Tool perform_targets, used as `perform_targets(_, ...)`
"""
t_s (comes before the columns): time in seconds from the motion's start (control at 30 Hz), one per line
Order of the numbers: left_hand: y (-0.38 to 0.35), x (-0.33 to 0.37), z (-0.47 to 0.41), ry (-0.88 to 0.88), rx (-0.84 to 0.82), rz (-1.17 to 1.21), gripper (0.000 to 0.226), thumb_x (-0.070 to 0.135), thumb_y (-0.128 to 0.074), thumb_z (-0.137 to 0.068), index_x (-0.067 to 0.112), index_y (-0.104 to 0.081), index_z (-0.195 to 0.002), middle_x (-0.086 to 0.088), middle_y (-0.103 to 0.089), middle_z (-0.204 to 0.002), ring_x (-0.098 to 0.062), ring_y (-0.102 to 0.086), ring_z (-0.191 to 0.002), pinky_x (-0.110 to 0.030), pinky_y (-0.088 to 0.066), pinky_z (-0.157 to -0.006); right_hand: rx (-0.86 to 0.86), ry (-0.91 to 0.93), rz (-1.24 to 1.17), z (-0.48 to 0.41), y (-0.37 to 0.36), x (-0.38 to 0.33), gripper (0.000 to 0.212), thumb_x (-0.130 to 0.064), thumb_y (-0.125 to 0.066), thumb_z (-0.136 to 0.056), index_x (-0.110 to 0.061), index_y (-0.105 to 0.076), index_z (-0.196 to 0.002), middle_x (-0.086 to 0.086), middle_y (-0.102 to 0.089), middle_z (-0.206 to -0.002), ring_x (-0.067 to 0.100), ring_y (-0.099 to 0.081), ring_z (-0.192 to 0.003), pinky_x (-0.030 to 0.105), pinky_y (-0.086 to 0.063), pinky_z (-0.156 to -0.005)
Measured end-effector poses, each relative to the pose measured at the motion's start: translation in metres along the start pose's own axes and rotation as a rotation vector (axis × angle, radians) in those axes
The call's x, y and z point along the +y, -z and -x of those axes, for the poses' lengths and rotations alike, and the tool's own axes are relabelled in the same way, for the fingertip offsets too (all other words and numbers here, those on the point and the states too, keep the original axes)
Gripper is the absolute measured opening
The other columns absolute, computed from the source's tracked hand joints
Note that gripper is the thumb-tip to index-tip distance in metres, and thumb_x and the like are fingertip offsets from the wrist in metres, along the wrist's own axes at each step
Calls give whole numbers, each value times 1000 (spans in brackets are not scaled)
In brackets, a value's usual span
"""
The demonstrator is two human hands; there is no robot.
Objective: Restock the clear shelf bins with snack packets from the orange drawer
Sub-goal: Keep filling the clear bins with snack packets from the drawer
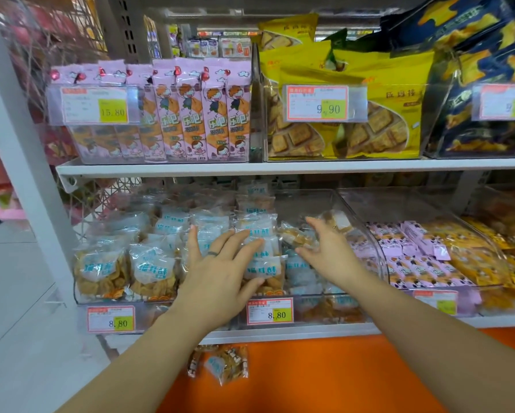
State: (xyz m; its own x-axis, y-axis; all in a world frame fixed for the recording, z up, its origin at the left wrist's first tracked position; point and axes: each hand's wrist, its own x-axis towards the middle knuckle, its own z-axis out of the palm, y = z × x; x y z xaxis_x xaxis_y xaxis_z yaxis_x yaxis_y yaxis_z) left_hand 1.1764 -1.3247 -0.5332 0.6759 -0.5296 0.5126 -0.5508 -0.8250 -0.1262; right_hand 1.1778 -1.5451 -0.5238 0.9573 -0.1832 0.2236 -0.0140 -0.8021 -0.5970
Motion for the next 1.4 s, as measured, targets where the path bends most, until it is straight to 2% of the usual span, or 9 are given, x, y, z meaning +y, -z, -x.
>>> perform_targets(0.13,5,1,-1,-5,9,64,51,57,-36,-86,30,-47,-128,2,-57,-132,-21,-57,-120,-63,-7,-108,86,-68,-242,-10,-6,6,16,-4,-63,-88,-13,-65,-102,10,-65,-112,10,-64,-69,6,-45,-52)
perform_targets(0.2,11,3,-2,-22,21,111,47,54,-37,-88,31,-49,-126,4,-57,-130,-19,-57,-118,-61,-6,-110,219,-64,-379,-5,4,9,16,-1,-62,-87,-17,-63,-87,8,-68,-101,4,-63,-61,10,-49,-54)
perform_targets(0.4,36,25,-7,44,73,416,41,50,-38,-95,34,-48,-132,18,-56,-122,-2,-51,-115,-33,-20,-115,349,291,-397,51,49,6,34,4,-65,-83,-30,-64,-83,-13,-65,-108,-7,-62,-95,10,-50,-77)
perform_targets(0.5,56,41,-13,223,-13,886,50,55,-44,-89,43,-34,-136,28,-52,-118,11,-53,-102,-10,-41,-86,380,516,-240,76,59,6,29,7,-65,-81,-21,-69,-88,-14,-58,-116,-11,-55,-105,6,-47,-81)
perform_targets(0.7,58,47,-19,388,-238,1472,23,31,-63,-85,25,-67,-106,-4,-73,-96,-17,-68,-80,-28,-54,-68,321,705,-252,90,48,3,19,-12,-55,-82,-19,-72,-87,-2,-61,-121,-7,-57,-104,6,-45,-77)
perform_targets(0.87,58,32,-14,462,-376,1652,28,25,-66,-74,16,-67,-100,-4,-74,-90,-14,-70,-75,-24,-54,-64,223,730,-235,77,41,13,23,-15,-53,-88,-23,-68,-102,-3,-60,-123,-5,-53,-116,12,-50,-84)
perform_targets(1.0,55,20,-17,625,-201,1614,20,14,-63,-87,13,-60,-106,-7,-74,-96,-18,-72,-80,-28,-57,-65,203,472,107,40,41,27,30,-13,-57,-90,-21,-63,-118,-4,-51,-137,12,-47,-125,37,-43,-104)
perform_targets(1.2,50,11,-23,746,-84,1558,17,16,-62,-91,16,-57,-107,-6,-73,-100,-20,-72,-88,-41,-56,-82,-307,101,1089,-17,43,26,41,-16,-47,-93,-25,-52,-133,4,9,-160,26,8,-146,58,1,-115)
perform_targets(1.4,48,3,-25,783,-39,1583,17,18,-64,-90,18,-56,-105,-6,-72,-98,-20,-72,-84,-37,-56,-73,-98,345,1026,-24,47,39,44,-15,-53,-90,-22,-53,-133,6,-30,-153,24,-27,-140,53,-8,-115)
